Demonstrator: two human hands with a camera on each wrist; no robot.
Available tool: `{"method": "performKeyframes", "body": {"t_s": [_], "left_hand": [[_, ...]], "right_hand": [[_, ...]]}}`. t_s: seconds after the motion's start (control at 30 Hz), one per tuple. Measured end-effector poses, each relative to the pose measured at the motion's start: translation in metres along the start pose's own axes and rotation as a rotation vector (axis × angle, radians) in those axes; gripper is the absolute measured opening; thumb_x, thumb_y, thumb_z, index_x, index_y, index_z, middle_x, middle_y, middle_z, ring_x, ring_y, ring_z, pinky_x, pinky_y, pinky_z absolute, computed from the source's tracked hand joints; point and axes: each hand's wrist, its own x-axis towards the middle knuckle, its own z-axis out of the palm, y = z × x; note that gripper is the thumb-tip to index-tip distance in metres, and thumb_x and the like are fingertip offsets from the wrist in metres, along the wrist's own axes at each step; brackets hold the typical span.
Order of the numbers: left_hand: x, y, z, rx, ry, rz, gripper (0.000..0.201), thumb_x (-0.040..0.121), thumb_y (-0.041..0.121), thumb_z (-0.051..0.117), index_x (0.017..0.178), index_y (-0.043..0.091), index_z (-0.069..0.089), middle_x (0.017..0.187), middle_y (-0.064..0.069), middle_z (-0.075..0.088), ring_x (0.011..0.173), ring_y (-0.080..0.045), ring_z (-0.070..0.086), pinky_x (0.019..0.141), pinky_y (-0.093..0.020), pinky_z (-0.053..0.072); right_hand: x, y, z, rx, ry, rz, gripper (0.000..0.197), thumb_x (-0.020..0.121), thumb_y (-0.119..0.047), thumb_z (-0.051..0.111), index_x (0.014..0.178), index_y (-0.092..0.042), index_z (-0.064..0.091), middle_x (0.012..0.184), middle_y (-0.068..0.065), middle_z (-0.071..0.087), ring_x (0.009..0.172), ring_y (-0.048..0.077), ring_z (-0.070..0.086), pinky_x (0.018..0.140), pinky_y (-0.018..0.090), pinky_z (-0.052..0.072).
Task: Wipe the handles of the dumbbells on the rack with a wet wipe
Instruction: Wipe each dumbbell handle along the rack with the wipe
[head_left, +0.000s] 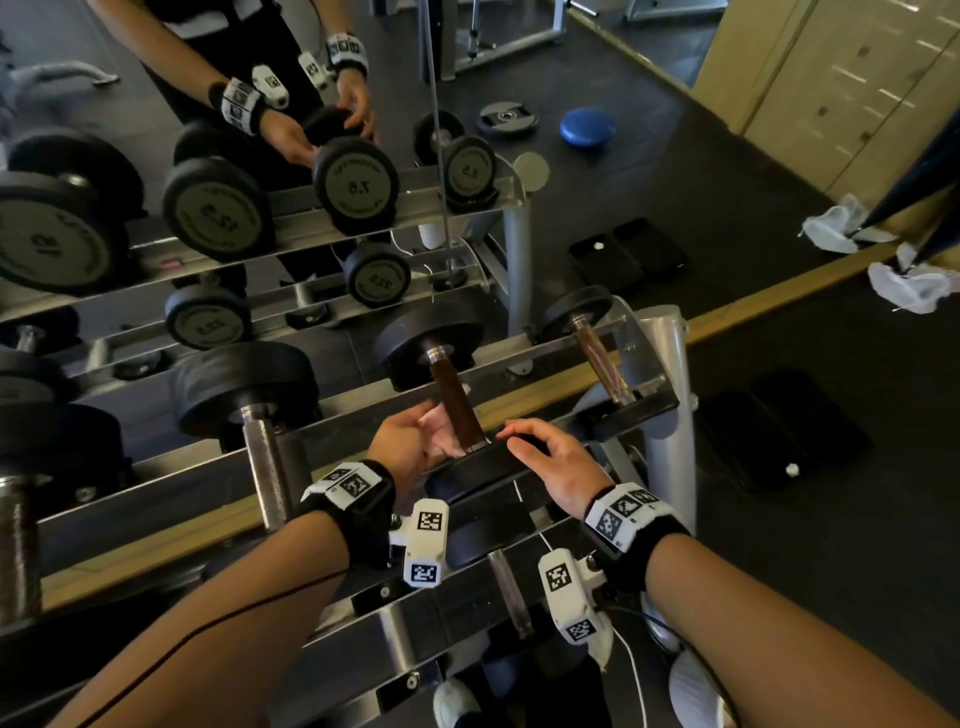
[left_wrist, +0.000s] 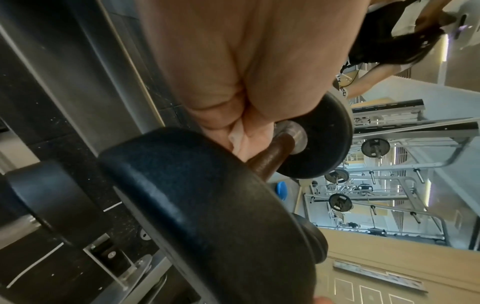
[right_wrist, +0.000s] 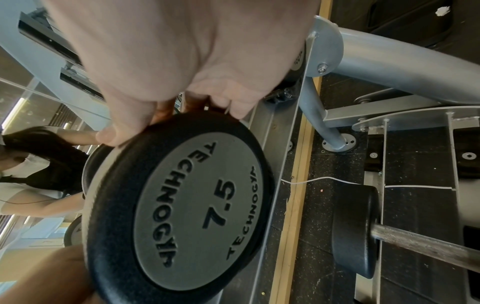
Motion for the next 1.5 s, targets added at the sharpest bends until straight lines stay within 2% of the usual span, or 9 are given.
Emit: {"method": "performKeyframes", "body": {"t_s": [0.1,0.2,0.37,0.47,0.6,0.87,1.13,1.3,1.5], "left_hand": [[-0.007,0.001,0.003,-0.067,-0.014,-0.013,0.058,0.105,0.000,0.024,0.077,0.007,0.074,0.078,-0.011,0.076,0.065,-0.022,0.074,0.047,-0.029,0.056],[-0.009,0.002,0.002,-0.101,0.006,0.013,0.053,0.104,-0.002,0.024,0.081,0.008,0.071,0.077,-0.012,0.076,0.067,-0.026,0.075,0.047,-0.031,0.057],[-0.014,0.011,0.020,-0.064,0.063,0.112,0.037,0.102,-0.004,0.035,0.129,0.016,0.052,0.098,-0.014,0.073,0.078,-0.025,0.075,0.058,-0.035,0.060],[-0.013,0.019,0.045,0.001,0.065,0.108,0.035,0.102,0.003,0.041,0.129,0.023,0.051,0.108,-0.016,0.065,0.077,-0.025,0.071,0.062,-0.036,0.061],[-0.006,0.027,0.070,-0.033,0.097,0.048,0.025,0.103,0.015,0.042,0.093,0.012,0.064,0.067,-0.005,0.069,0.056,-0.021,0.067,0.054,-0.026,0.054],[0.034,0.011,0.140,0.150,0.140,0.208,0.031,0.099,0.000,0.049,0.126,0.013,0.053,0.097,-0.007,0.062,0.066,-0.018,0.066,0.055,-0.029,0.056],[0.100,-0.036,0.183,0.320,0.194,0.198,0.036,0.093,-0.003,0.060,0.129,0.003,0.060,0.104,-0.017,0.066,0.093,-0.030,0.061,0.084,-0.042,0.048],[0.125,-0.054,0.192,0.393,0.271,0.271,0.033,0.095,0.024,0.066,0.127,0.016,0.066,0.107,-0.006,0.074,0.099,-0.017,0.069,0.095,-0.036,0.053],[0.131,-0.069,0.188,0.550,0.203,0.306,0.023,0.098,0.032,0.059,0.102,0.051,0.071,0.090,0.014,0.074,0.088,-0.001,0.069,0.080,-0.017,0.050]], "right_hand": [[-0.001,-0.001,0.000,0.007,-0.005,0.002,0.022,0.098,-0.028,0.057,0.116,-0.019,0.065,0.116,-0.011,0.063,0.105,-0.003,0.057,0.083,0.001,0.040],[0.000,0.001,0.001,0.040,-0.001,0.006,0.020,0.097,-0.029,0.058,0.113,-0.022,0.065,0.114,-0.007,0.065,0.108,0.008,0.060,0.096,0.022,0.046],[0.002,0.003,0.001,0.001,-0.015,0.009,0.017,0.096,-0.034,0.059,0.111,-0.028,0.065,0.112,-0.007,0.066,0.109,0.011,0.060,0.103,0.038,0.046],[0.007,-0.006,-0.014,-0.088,-0.089,0.038,0.020,0.096,-0.035,0.058,0.113,-0.028,0.067,0.112,-0.008,0.068,0.110,0.010,0.060,0.105,0.038,0.044],[0.014,-0.019,-0.064,-0.152,-0.065,0.006,0.020,0.098,-0.029,0.056,0.113,-0.026,0.069,0.115,-0.009,0.068,0.112,0.007,0.059,0.105,0.031,0.042],[0.044,0.004,-0.178,-0.280,0.226,-0.018,0.024,0.088,-0.007,0.066,0.106,-0.024,0.069,0.120,-0.006,0.060,0.118,0.012,0.054,0.102,0.030,0.042],[0.073,0.068,-0.222,-0.219,0.066,0.061,0.023,0.084,-0.031,0.075,0.099,-0.044,0.063,0.116,-0.011,0.062,0.111,0.008,0.056,0.090,0.022,0.043],[0.080,0.089,-0.224,-0.012,-0.012,0.124,0.015,0.077,-0.040,0.079,0.091,-0.038,0.074,0.100,-0.009,0.073,0.102,0.009,0.067,0.100,0.039,0.051],[0.076,0.102,-0.228,0.121,-0.082,0.189,0.051,0.051,-0.071,0.080,0.087,-0.035,0.076,0.106,-0.005,0.073,0.105,0.016,0.067,0.105,0.047,0.047]]}}
